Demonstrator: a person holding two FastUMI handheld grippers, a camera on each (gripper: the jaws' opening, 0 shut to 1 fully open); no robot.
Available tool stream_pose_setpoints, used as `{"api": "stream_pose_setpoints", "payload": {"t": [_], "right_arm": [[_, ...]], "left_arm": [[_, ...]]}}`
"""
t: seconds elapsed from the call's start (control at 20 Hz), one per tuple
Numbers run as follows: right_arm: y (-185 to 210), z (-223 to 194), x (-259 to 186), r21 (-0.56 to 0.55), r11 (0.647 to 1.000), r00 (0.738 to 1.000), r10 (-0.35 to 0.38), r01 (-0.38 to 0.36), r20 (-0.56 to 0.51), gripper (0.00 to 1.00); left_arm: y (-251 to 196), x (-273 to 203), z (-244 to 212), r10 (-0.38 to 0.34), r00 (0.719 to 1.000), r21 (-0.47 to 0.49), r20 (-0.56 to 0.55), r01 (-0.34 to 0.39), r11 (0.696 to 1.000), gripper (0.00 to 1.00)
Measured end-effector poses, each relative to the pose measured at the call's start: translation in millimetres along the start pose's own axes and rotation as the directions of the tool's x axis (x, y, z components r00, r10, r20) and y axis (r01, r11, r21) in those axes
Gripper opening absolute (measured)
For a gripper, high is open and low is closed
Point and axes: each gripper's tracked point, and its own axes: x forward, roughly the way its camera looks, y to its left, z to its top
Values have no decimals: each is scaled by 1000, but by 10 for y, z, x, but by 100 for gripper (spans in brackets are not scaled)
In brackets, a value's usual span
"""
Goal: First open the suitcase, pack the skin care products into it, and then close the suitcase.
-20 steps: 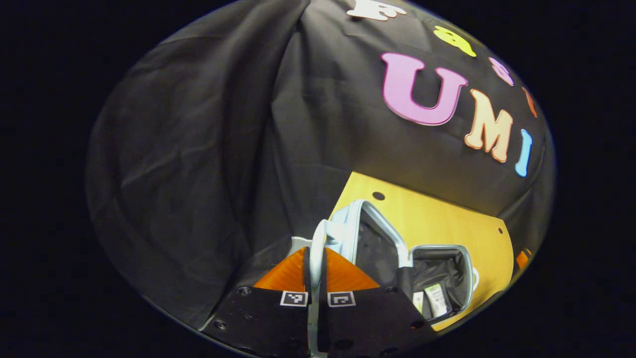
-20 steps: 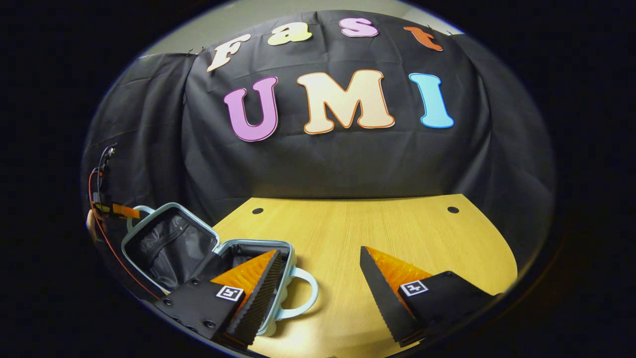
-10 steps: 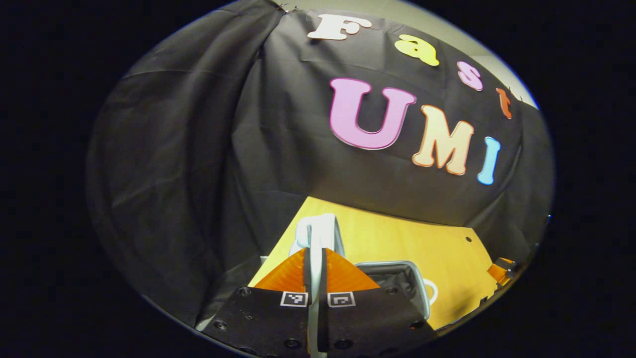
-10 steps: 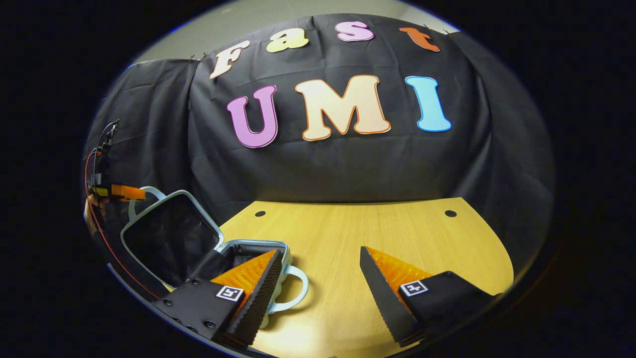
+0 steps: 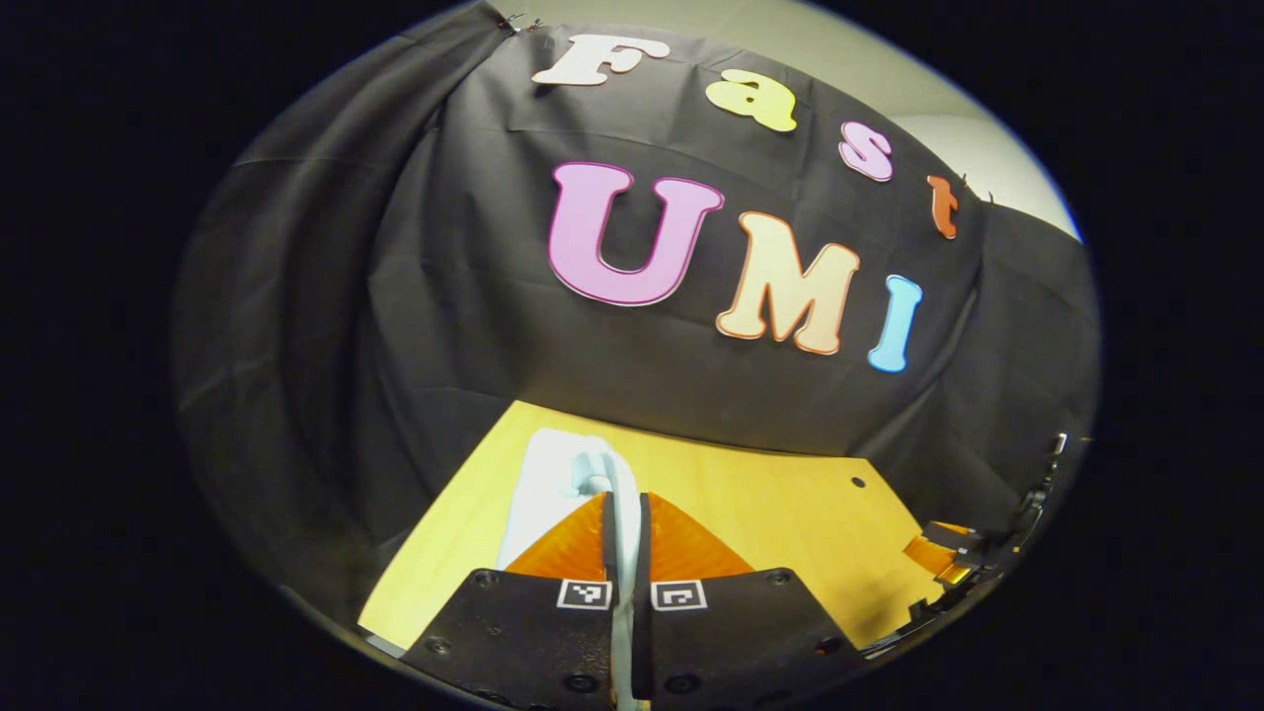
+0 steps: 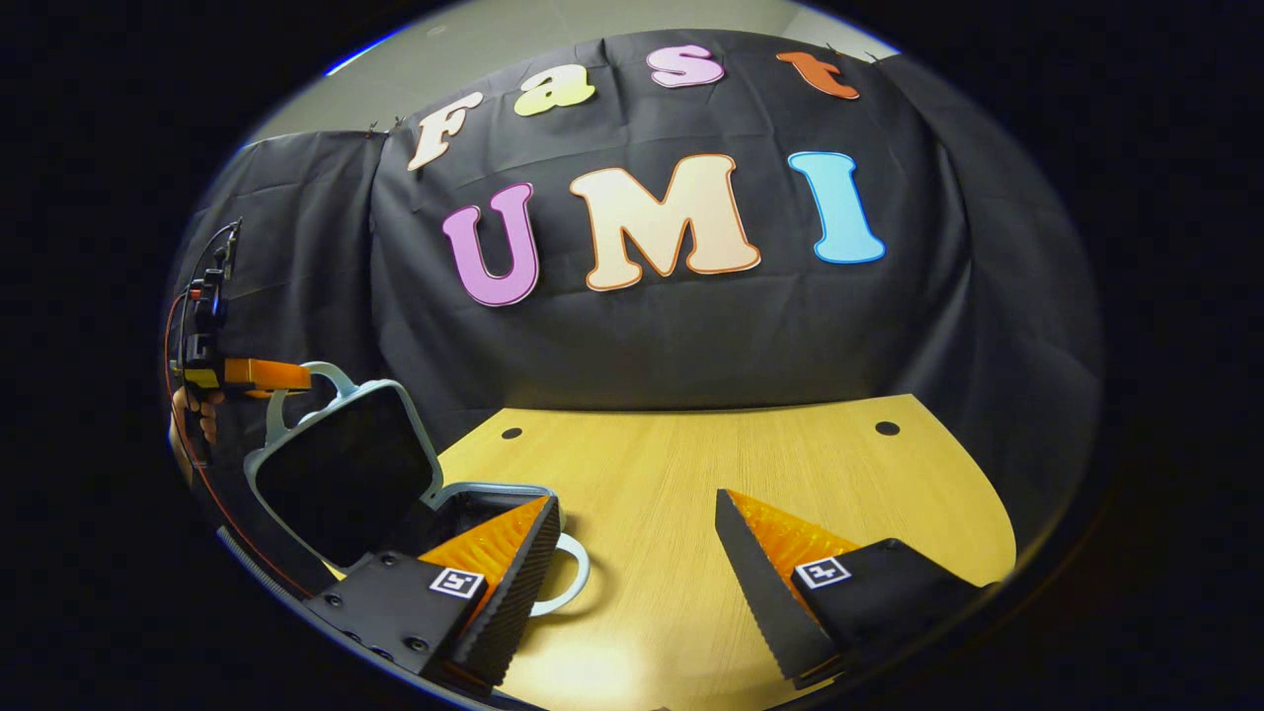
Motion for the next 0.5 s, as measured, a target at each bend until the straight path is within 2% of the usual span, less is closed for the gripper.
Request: {"api": "stream_pose_setpoints", "payload": {"t": [0.15,0.35,0.5], "right_arm": [[-59,20,-10,-4,1000,1000,6,-6,-4,98],[-182,32,-58,-25,1000,1000,12,-12,-14,98],[-301,62,-94,-34,999,1000,17,-17,-10,98]], "left_arm": [[-248,91,-98,-33,999,11,-9,33,999,0],[-596,221,-262,-94,995,-23,-31,93,995,0],[-791,314,-392,-109,993,-29,-50,107,994,0]]}}
